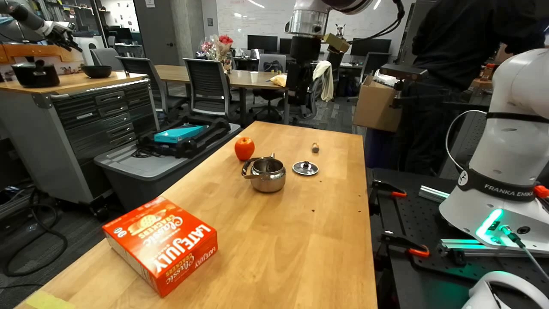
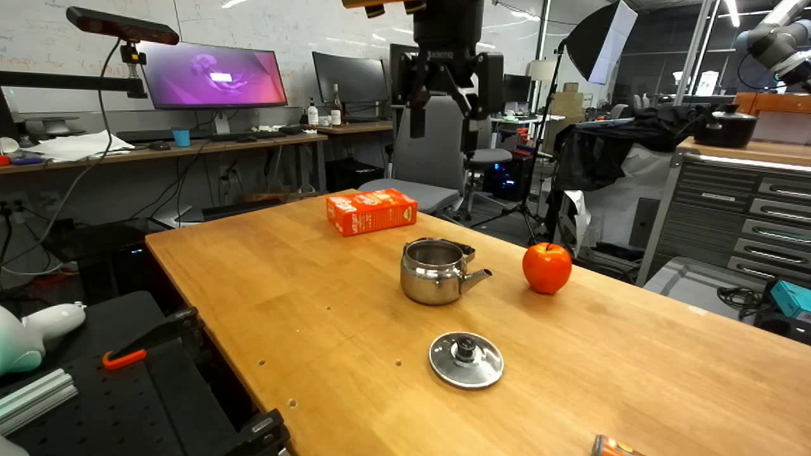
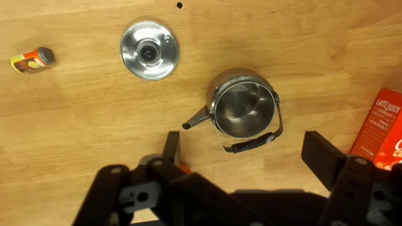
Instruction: Pick up the lid and put it on the kettle
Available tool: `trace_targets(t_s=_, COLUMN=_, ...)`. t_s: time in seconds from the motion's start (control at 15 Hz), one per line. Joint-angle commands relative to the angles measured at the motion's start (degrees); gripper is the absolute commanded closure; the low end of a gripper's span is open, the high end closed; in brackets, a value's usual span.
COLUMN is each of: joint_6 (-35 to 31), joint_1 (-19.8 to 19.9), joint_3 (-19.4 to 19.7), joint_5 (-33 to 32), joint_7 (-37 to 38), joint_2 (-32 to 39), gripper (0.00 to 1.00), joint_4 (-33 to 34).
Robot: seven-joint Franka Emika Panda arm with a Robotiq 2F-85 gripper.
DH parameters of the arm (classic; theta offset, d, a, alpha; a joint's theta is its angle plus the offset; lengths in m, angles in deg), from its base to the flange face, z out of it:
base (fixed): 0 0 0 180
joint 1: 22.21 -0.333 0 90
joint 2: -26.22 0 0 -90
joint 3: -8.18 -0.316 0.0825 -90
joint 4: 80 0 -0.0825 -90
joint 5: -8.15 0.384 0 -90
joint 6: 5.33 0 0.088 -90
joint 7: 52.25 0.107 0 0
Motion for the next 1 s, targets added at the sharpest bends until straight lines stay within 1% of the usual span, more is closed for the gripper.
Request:
trace_targets(t_s=0.0, joint_6=-2.78, joint_1=1.10, joint_3=0.37, joint_5=1.27, joint_7=-1.00, joint_2=2.44, gripper=0.00, joint_4=0.98)
trace_targets(t_s=0.33, joint_6=-5.32, joint_1=2.37, joint_3=1.07, joint_5=2.27, joint_7=-1.08, joint_2=3.02, gripper=0.00, joint_4=-0.14)
trace_targets(t_s=0.67, joint_6=-5.91, joint_1=2.86, joint_3=1.35, joint_5=4.58, joint_7=-1.80, joint_2=1.90, gripper=0.00, joint_4=-1.35)
trace_targets(t_s=0.73, joint_6=-4.41, joint_1=3.02, joint_3=0.94, joint_5=2.39, joint_7=-0.05, joint_2=2.95, gripper=0.00, joint_4=-0.62)
trace_targets(t_s=0.93, joint_6=-4.40, joint_1=3.01, joint_3=0.90, joint_5=2.46, joint_7=-0.04, joint_2=2.97, gripper=0.00, joint_4=-0.84)
